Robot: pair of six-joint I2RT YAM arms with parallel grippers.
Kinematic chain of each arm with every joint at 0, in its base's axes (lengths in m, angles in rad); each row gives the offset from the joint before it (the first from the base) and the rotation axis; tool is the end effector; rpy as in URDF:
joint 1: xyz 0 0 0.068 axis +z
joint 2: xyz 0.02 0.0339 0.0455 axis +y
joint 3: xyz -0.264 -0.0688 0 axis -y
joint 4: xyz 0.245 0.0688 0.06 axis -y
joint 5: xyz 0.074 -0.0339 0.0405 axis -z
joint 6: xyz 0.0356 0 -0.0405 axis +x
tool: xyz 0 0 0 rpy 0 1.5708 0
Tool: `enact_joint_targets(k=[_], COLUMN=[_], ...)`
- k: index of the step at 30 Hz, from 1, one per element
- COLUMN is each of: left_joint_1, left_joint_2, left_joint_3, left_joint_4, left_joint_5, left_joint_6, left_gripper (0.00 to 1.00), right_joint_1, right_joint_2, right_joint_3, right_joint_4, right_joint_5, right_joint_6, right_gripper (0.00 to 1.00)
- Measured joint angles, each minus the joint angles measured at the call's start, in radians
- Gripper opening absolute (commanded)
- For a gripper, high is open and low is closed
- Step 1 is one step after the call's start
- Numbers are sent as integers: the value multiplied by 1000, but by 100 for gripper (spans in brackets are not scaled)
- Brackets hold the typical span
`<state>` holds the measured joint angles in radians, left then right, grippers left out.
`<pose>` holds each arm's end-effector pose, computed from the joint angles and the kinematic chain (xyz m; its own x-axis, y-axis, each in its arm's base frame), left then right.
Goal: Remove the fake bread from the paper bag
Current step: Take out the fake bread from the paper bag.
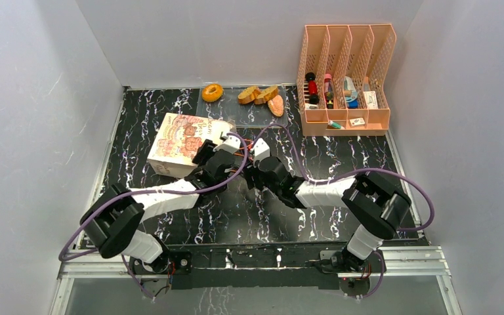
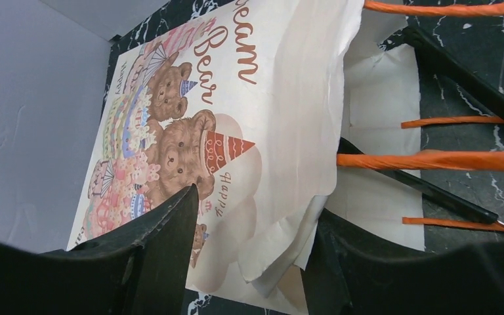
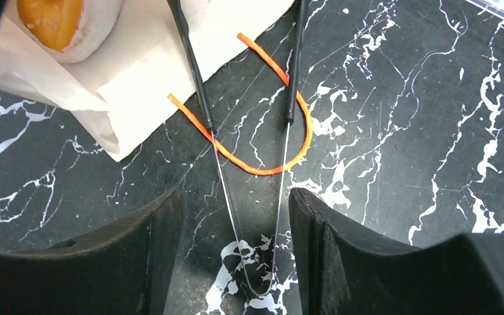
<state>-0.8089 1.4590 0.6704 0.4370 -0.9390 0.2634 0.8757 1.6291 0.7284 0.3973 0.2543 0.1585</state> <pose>0.2244 -0.1936 0.2116 -0.2544 0.4895 -0.8341 -0.0305 0.8580 0.5128 0.2180 0.2474 0.1700 -0.4001 -0.2413 -0.8841 -0.5458 0.8377 0.0184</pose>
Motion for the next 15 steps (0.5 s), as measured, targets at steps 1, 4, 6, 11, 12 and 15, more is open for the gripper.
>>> enact_joint_targets(k=[1,4,6,11,12,15], left_joint_1=[0,0,0,0,0,0], left_joint_2=[-13,-41,-44,-44,-43,-39], left_joint_3=[0,0,0,0,0,0], left_joint_4=[-15,-58,-80,-109,-109,-108], left_joint_5=[12,45,60,71,72,72], left_joint_6=[-8,-29,-36,-40,-40,-40], left_gripper=[49,47,48,48,49,65], right_joint_1=[2,1,1,1,1,1], right_joint_2=[0,13,31,86,94,132], right_joint_3=[-8,-24,-24,-24,-24,-22], right_joint_4=[13,58,95,163,168,194], right_joint_5=[-2,-2,2,9,10,10], right_joint_6=[-3,-18,-32,-61,-65,-76], right_gripper=[59,82,83,83,83,83])
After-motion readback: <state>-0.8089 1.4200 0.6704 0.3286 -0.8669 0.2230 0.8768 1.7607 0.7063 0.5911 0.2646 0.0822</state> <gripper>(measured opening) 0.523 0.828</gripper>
